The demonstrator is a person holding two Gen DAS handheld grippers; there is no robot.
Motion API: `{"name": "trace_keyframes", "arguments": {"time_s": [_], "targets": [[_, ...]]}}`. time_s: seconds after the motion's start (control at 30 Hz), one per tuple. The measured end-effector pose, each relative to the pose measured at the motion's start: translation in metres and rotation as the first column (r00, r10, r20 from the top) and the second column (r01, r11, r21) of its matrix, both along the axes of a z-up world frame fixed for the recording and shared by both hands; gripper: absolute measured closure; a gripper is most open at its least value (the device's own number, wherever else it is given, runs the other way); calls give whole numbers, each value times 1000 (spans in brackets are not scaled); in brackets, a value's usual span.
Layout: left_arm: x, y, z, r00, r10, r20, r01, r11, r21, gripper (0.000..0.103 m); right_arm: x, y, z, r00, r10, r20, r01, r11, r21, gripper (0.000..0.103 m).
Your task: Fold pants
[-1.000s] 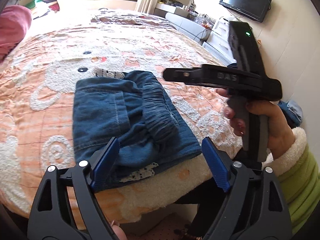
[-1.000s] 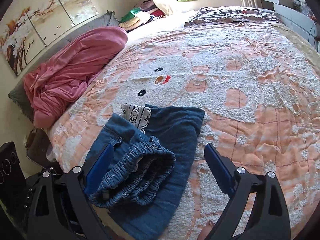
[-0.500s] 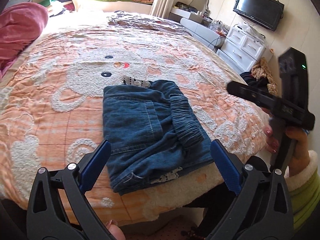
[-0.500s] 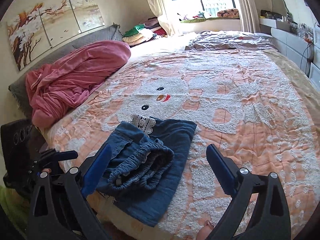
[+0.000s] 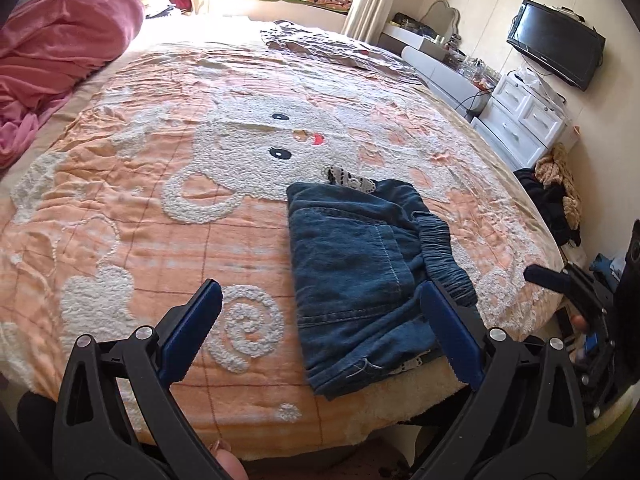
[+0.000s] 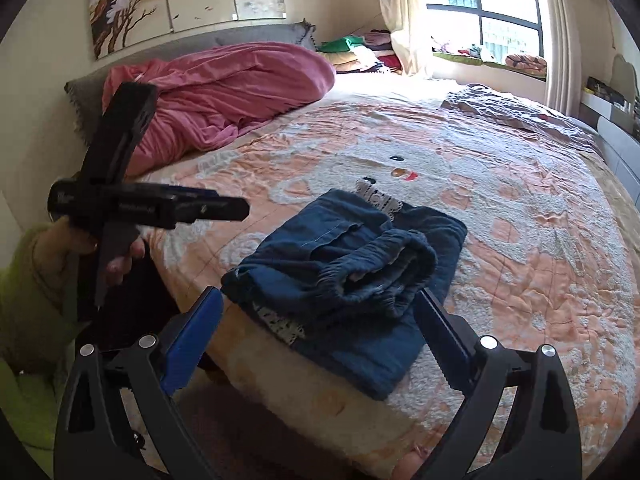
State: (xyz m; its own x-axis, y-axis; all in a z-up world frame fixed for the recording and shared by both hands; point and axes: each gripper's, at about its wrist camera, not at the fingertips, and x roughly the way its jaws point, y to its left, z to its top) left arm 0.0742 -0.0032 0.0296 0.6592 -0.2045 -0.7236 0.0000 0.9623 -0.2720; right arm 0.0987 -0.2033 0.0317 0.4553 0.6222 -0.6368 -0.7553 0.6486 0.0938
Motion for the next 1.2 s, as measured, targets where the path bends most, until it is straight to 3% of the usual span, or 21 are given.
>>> {"name": "trace_keyframes", "arguments": {"time_s": [0.23, 0.37, 0.43, 0.53, 0.6, 0.63, 0.7, 0.83, 0.87, 0.9, 1.2], "targets": [[22, 11, -9, 999, -9, -38, 8, 1000, -18, 10, -22, 43, -16, 989, 121, 80, -115, 990, -78, 9], [47, 7, -21, 994, -64, -85, 57, 995, -81, 10, -25, 73, -30, 971, 194, 142, -165, 967, -193, 30], [58, 2, -26, 991, -89, -97, 78, 991, -108, 30, -26, 86, -40, 957, 221, 189, -166, 949, -270, 36], [70, -9, -34, 983, -131, -128, 119, 988, -103, 44, -24, 102, -57, 930, 261, 257, -154, 915, -372, 44], [76, -16, -41, 978, -147, -151, 134, 987, -90, 47, -22, 109, -67, 918, 280, 283, -144, 897, -418, 48], [78, -18, -43, 976, -151, -156, 139, 987, -85, 47, -21, 110, -69, 914, 289, 285, -154, 896, -416, 52], [80, -22, -48, 974, -155, -163, 146, 987, -68, 47, -20, 109, -70, 916, 305, 260, -187, 900, -394, 71], [85, -25, -52, 972, -163, -166, 157, 986, -48, 47, -14, 91, -61, 936, 314, 160, -263, 924, -277, 84], [85, -26, -52, 972, -167, -165, 162, 986, -44, 47, -12, 83, -58, 938, 316, 145, -275, 929, -245, 93], [86, -26, -53, 972, -169, -163, 164, 986, -43, 47, -11, 76, -57, 939, 317, 137, -280, 930, -238, 97], [86, -33, -54, 974, -174, -143, 172, 985, -27, 45, -22, 58, -75, 942, 310, 124, -270, 926, -263, 97]]}}
